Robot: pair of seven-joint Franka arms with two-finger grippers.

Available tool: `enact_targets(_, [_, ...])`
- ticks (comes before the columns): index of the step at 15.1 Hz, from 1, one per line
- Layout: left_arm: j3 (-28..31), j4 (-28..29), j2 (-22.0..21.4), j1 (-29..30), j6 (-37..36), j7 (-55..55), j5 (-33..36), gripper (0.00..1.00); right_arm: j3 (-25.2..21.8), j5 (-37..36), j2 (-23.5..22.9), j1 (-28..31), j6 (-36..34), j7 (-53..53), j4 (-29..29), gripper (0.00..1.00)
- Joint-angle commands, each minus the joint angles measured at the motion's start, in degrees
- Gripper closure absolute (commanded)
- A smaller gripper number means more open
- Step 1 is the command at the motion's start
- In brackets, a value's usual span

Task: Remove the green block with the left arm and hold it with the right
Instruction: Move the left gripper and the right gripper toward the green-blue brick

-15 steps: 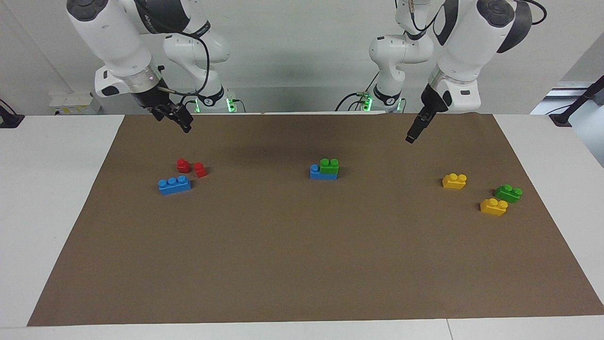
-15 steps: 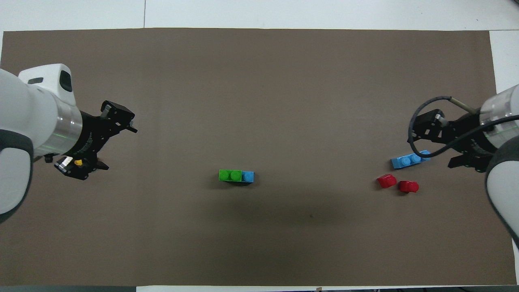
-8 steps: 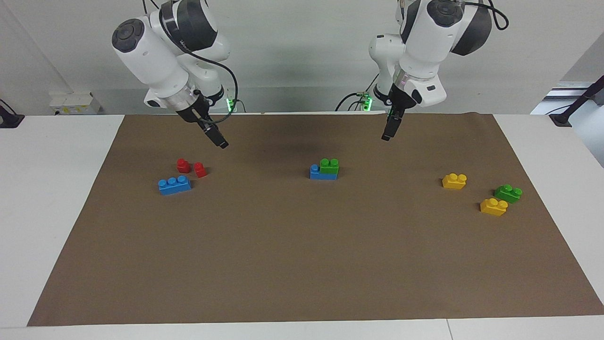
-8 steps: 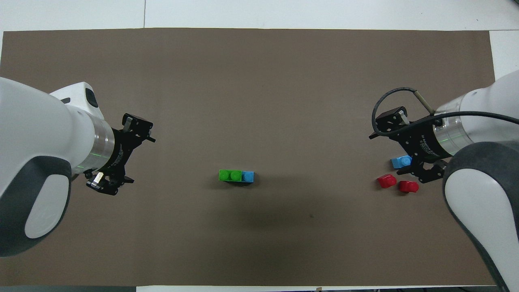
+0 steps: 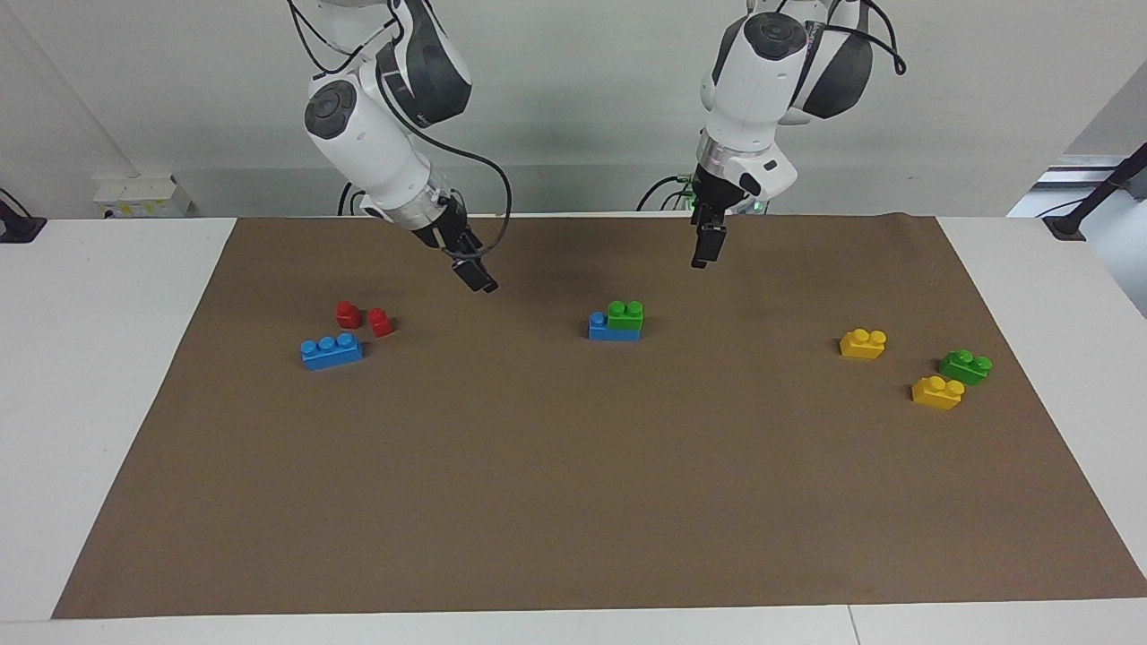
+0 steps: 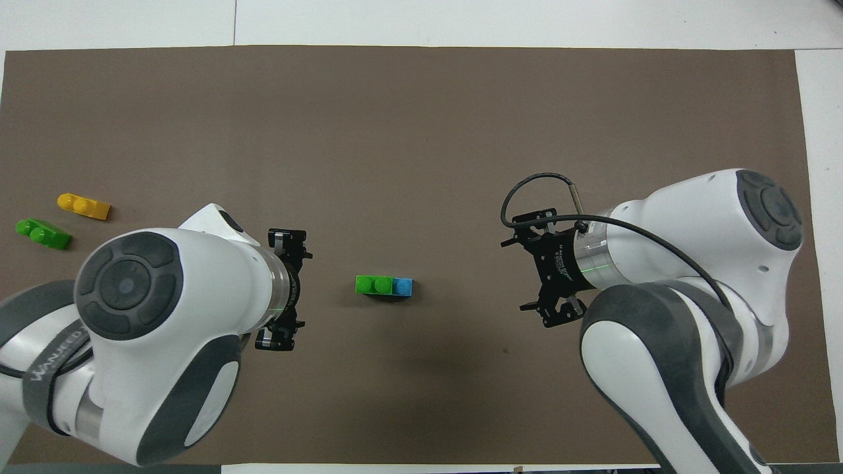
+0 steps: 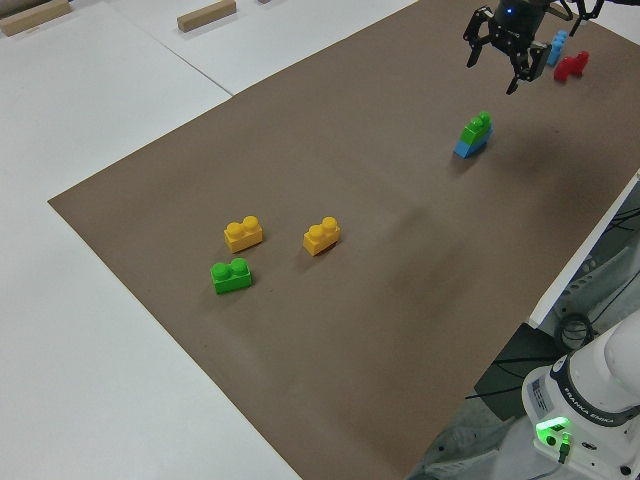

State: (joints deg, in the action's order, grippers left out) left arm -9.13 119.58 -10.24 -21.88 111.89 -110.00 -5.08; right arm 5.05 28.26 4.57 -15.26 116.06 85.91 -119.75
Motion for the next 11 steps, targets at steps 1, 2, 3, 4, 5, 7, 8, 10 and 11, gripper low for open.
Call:
enact_targets(1, [1.0,1.1,3.3,-2.6,5.3,-5.3,-0.7,0.0,-0.1,3.3,1.4,-1.0,4.8,4.3,-3.5,0.0])
enact_targets(2, [1.0,1.1,4.4,-2.8,6.7,-6.7,-0.7,0.0,-0.1,4.4,1.3,-1.3,5.9,4.5,-4.1,0.0])
enact_targets(3, [1.0,1.1,5.5,-3.0,7.9,-7.9,-0.6,0.0,-0.1,5.6,1.3,-1.9,7.0,4.6,-4.6,0.0])
enact_targets(4, [1.0,1.1,6.3,-3.5,8.9,-9.1,-0.7,0.0,-0.1,6.7,1.2,-2.5,7.9,5.1,-5.0,0.01])
enact_targets(5, [1.0,1.0,7.7,-4.2,9.7,-10.7,-0.5,0.0,-0.1,7.1,1.1,-3.4,9.7,6.3,-5.8,0.0])
enact_targets(7, [1.0,1.2,9.1,-4.5,11.8,-13.1,-0.2,0.0,-0.1,7.2,0.2,-5.3,13.2,8.7,-6.5,0.01])
enact_targets(8, [1.0,1.1,9.5,-4.5,12.0,-13.3,-0.2,0.0,-0.1,7.9,-0.4,-6.4,14.4,9.1,-6.5,0.0])
enact_targets(10, [1.0,1.1,11.0,-4.5,12.3,-13.5,-0.1,0.0,-0.1,8.7,-1.2,-7.2,16.3,9.1,-7.0,0.0])
enact_targets(11, [1.0,1.3,11.8,-4.7,12.8,-13.9,0.1,0.0,-0.1,8.7,-1.6,-8.3,17.1,9.0,-7.2,0.01])
